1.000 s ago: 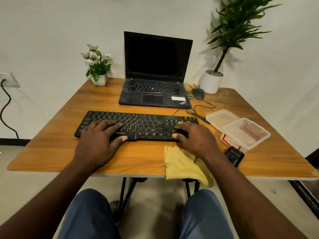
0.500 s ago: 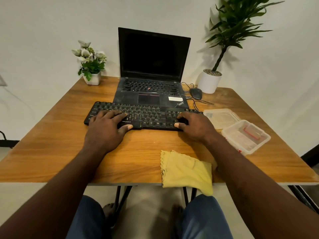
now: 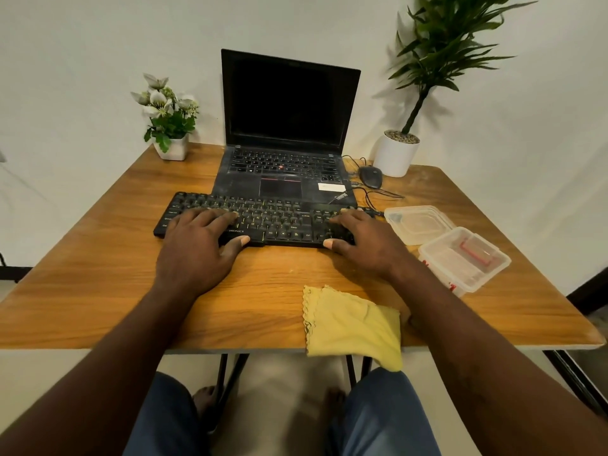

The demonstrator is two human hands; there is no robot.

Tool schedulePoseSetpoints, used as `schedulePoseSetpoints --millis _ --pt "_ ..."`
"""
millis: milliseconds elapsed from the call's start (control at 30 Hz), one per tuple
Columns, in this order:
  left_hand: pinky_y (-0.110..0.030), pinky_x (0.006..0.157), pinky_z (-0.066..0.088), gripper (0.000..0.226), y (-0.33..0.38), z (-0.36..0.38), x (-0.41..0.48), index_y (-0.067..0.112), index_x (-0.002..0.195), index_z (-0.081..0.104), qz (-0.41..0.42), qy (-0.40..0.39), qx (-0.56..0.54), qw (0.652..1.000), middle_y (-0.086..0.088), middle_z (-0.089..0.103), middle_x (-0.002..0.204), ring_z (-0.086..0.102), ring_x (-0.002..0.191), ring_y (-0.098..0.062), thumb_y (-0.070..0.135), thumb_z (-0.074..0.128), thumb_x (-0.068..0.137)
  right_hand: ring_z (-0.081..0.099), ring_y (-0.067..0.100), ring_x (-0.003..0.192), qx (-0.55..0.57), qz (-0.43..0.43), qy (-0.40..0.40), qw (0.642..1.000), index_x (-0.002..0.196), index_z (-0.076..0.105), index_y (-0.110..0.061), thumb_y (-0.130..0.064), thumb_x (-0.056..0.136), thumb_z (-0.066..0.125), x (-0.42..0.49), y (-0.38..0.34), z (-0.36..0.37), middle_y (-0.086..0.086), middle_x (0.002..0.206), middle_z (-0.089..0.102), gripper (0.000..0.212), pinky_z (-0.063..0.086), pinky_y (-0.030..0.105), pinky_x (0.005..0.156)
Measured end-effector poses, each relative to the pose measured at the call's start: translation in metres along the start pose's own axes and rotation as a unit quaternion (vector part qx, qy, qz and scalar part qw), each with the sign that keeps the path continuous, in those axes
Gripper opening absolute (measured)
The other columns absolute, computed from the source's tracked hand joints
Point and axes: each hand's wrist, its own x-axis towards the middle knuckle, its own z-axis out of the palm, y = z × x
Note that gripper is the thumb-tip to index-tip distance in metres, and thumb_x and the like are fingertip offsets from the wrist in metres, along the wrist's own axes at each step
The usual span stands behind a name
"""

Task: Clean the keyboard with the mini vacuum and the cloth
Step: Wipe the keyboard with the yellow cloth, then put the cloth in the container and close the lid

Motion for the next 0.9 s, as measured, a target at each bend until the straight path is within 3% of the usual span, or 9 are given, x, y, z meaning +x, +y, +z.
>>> schedulePoseSetpoints --millis 100,267,400,500,567,633,700,767,900 --pt "-0.049 0.097 0.041 0.055 0.004 -0.007 -0.008 0.024 0.134 0.065 0.036 0.021 -0.002 0.999 -0.002 0.069 0.126 0.052 0.120 -0.027 0.059 0.053 0.094 0.049 0.018 0.137 0.047 -0.042 0.015 0.998 0.148 0.050 -0.033 -0.053 0.097 0.063 -0.034 -0.011 -0.016 -0.004 0.156 0.048 0.056 0.047 0.041 0.109" --pt "-0.038 0.086 0.040 0.056 0.028 -0.015 -0.035 0.027 0.134 0.065 0.137 -0.015 -0.046 0.989 0.004 0.068 0.119 0.052 0.108 -0.017 0.063 0.046 0.095 0.055 0.000 0.124 0.064 -0.136 -0.101 0.984 0.138 0.062 -0.035 -0.060 0.093 0.065 -0.122 -0.012 -0.025 -0.016 0.139 0.061 0.052 0.048 0.029 0.105" --pt "-0.038 0.086 0.046 0.064 0.061 -0.019 -0.055 0.031 0.138 0.061 0.227 -0.079 -0.108 0.965 0.009 0.064 0.125 0.049 0.113 -0.012 0.073 0.046 0.093 0.024 0.002 0.151 -0.006 -0.153 -0.095 0.984 0.153 0.040 -0.043 -0.080 0.080 0.062 -0.161 -0.001 0.000 -0.021 0.163 0.031 0.085 0.025 0.027 0.120" --pt "-0.037 0.092 0.043 0.078 0.084 -0.020 -0.067 0.034 0.143 0.056 0.290 -0.125 -0.140 0.939 0.012 0.058 0.135 0.045 0.123 -0.011 0.086 0.045 0.086 0.013 0.004 0.155 -0.017 -0.160 -0.062 0.985 0.158 0.031 -0.042 -0.060 0.088 0.070 -0.171 0.000 0.015 -0.020 0.168 0.021 0.081 0.015 0.026 0.119" --pt "-0.038 0.097 0.041 0.078 0.095 -0.015 -0.074 0.034 0.143 0.056 0.334 -0.139 -0.110 0.926 0.011 0.057 0.139 0.045 0.128 -0.014 0.086 0.048 0.086 0.026 0.006 0.153 0.025 -0.146 -0.024 0.989 0.152 0.044 -0.039 -0.040 0.095 0.068 -0.171 0.001 0.018 -0.017 0.164 0.033 0.062 0.019 0.021 0.116" --pt "-0.044 0.095 0.047 0.059 0.102 -0.007 -0.079 0.031 0.134 0.063 0.358 -0.113 -0.086 0.923 0.008 0.062 0.132 0.051 0.124 -0.017 0.071 0.058 0.091 0.051 0.008 0.138 0.087 -0.127 0.007 0.988 0.138 0.063 -0.034 -0.025 0.095 0.063 -0.169 0.004 0.014 -0.014 0.150 0.055 0.044 0.038 0.022 0.113" --pt "-0.047 0.089 0.049 0.038 0.108 -0.006 -0.079 0.028 0.121 0.072 0.331 -0.071 -0.140 0.931 0.010 0.068 0.121 0.056 0.117 -0.016 0.054 0.063 0.094 0.068 0.006 0.111 0.147 -0.098 0.046 0.983 0.127 0.071 -0.031 -0.022 0.092 0.059 -0.169 0.006 0.005 -0.013 0.126 0.072 0.038 0.057 0.031 0.094" --pt "-0.043 0.087 0.050 0.031 0.117 -0.014 -0.074 0.026 0.114 0.075 0.260 -0.049 -0.238 0.934 0.015 0.070 0.112 0.059 0.109 -0.010 0.047 0.060 0.096 0.070 0.006 0.089 0.192 -0.081 0.095 0.973 0.120 0.074 -0.030 -0.025 0.094 0.059 -0.167 0.009 -0.006 -0.014 0.103 0.076 0.030 0.057 0.032 0.075" --pt "-0.027 0.065 0.049 0.022 0.156 -0.042 -0.056 0.024 0.095 0.071 0.078 -0.046 -0.448 0.889 0.013 0.068 0.082 0.063 0.078 -0.003 0.042 0.060 0.099 0.067 0.006 0.079 0.368 0.004 0.185 0.911 0.100 0.074 -0.027 -0.024 0.096 0.073 -0.164 0.017 -0.033 -0.016 0.087 0.072 0.006 0.056 0.030 0.065"
